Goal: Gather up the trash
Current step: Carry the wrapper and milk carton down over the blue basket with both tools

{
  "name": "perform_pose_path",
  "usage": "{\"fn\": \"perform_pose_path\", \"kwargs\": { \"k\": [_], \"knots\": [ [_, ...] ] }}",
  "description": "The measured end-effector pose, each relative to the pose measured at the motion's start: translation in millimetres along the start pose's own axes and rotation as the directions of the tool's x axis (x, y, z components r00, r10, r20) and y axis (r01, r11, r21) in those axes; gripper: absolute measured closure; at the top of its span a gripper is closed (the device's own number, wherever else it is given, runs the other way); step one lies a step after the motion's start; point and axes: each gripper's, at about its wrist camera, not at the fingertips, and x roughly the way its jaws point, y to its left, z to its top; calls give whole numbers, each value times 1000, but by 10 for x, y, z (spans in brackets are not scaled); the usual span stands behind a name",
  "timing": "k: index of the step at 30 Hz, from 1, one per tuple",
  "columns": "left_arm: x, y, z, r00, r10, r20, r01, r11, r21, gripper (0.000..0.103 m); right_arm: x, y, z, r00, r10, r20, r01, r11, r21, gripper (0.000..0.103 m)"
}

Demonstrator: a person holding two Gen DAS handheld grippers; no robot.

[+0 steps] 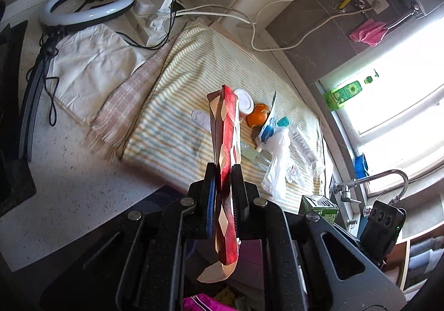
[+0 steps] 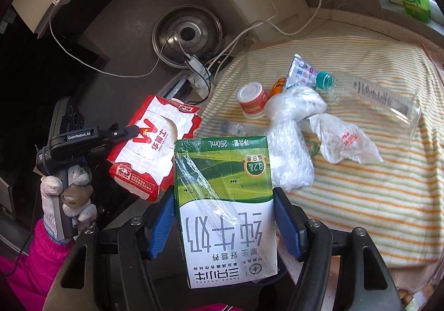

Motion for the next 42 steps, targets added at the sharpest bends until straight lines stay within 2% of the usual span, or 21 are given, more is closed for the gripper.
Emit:
{"fn": "perform_pose_path", "kwargs": {
  "k": [11,21,28,42],
  "knots": [
    [178,340,-726,993,46,-112,-46,999,4,95,301,197,-631,996,-16,-85,19,999,32,34],
    [531,411,-1160,973,145,-180,-126,986,110,95,732,197,-1053,982,-77,-174,83,996,27,34],
    [659,472,-1305,967,166,-195,-140,980,142,95,1005,189,-1238,968,-129,-216,132,991,-1,34],
    [1030,593,-1414,948,219,-229,-180,967,177,95,1426,58,-1353,943,-221,-249,223,975,-22,34]
  ]
}}
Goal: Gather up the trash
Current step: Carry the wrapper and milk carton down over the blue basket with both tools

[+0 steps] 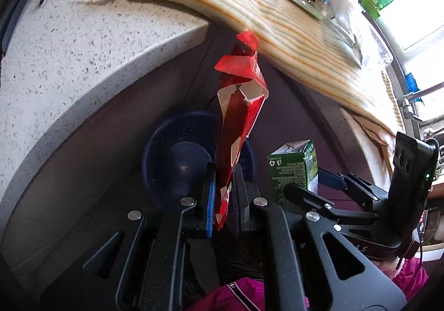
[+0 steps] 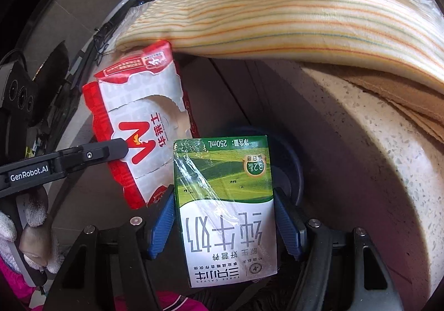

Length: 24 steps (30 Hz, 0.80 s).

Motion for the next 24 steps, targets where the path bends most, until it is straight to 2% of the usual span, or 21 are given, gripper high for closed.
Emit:
{"fn": "perform_pose_path", "kwargs": {
  "k": [17,24],
  "knots": [
    [474,207,-101,996,58,-61,-60,998,-31,95,321,-70,-16,998,-55,-41,54,998,-19,34],
    [691,133,-97,992,85,-91,-88,996,-24,95,478,5,18,996,-72,-58,71,997,-26,34]
  ]
}}
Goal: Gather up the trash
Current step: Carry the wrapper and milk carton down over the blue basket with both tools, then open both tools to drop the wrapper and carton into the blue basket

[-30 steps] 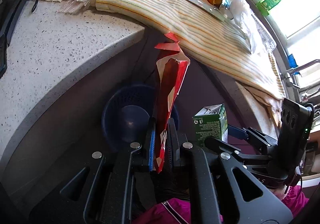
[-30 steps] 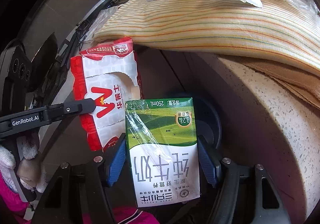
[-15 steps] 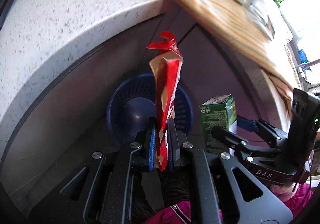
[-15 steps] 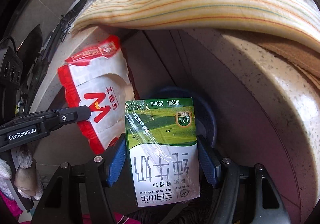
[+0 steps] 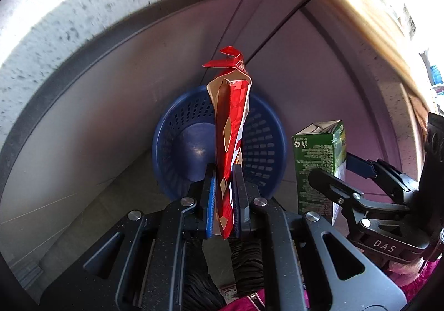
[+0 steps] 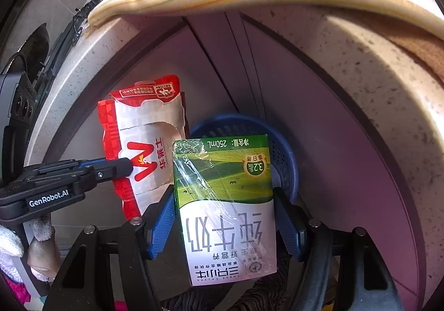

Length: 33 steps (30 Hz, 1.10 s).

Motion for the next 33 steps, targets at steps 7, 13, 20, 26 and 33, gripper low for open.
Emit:
{"fn": "perform_pose_path", "kwargs": {
  "k": [7,13,20,26,33],
  "knots": [
    [113,-82,-4,1000,21,-9,-21,1000,1,93,102,7,45,1000,-13,-13,13,1000,2,34],
    [115,-132,28,999,54,-1,-54,998,7,88,140,14,82,1000,-19,-15,19,1000,8,32],
    [68,-108,37,997,73,7,-73,997,6,79,108,31,71,1000,-20,-9,20,1000,3,32],
    [30,-77,1,997,76,18,-77,997,9,79,20,26,63,1000,-11,-4,11,1000,2,32],
    [-183,-54,-5,996,72,46,-72,997,3,79,-126,6,58,1000,7,11,-7,1000,-9,32]
  ]
}}
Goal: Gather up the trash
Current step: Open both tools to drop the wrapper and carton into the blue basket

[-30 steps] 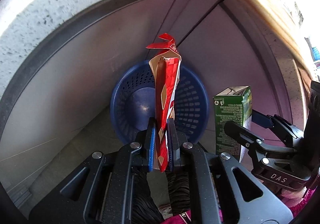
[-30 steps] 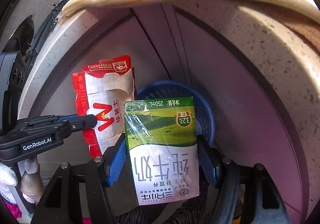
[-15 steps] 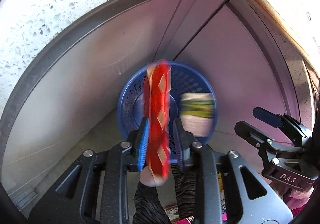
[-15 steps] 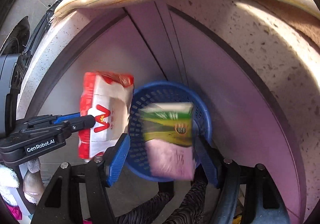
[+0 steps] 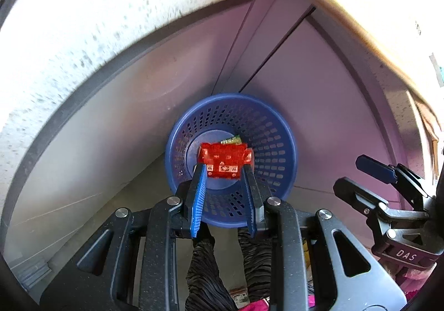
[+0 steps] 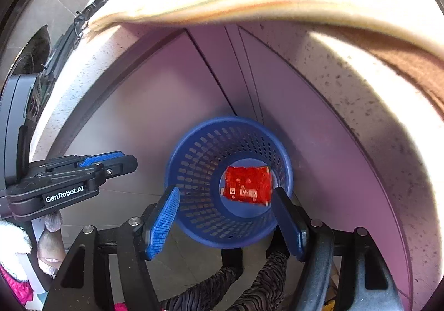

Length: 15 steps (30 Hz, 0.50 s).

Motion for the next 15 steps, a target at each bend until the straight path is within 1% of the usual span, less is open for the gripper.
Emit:
{"fn": "perform_pose_path", "kwargs": {
  "k": [1,3,4,5,10,12,15],
  "knots": [
    [-56,10,20,1000,-3,5,3,1000,-2,79,-34,5,0,1000,3,4,-3,1000,-5,32],
    [-124,12,38,1000,-10,18,10,1000,-8,72,-99,9,-2,1000,9,14,-8,1000,-17,32],
    [-180,12,59,1000,-13,27,13,1000,-10,64,-149,15,1,1000,13,21,-13,1000,-24,32],
    [-242,7,78,999,-17,40,17,1000,-10,59,-200,37,2,999,17,27,-17,999,-30,32],
    [-530,-53,189,995,-36,97,36,999,-2,59,-505,47,23,997,43,70,-38,997,-65,32],
    [-661,-82,265,992,-49,119,49,999,-1,58,-641,37,36,995,56,86,-49,996,-79,30],
    [-873,-138,391,984,-70,161,72,997,-6,49,-854,11,57,991,76,114,-64,993,-99,28]
  ]
}}
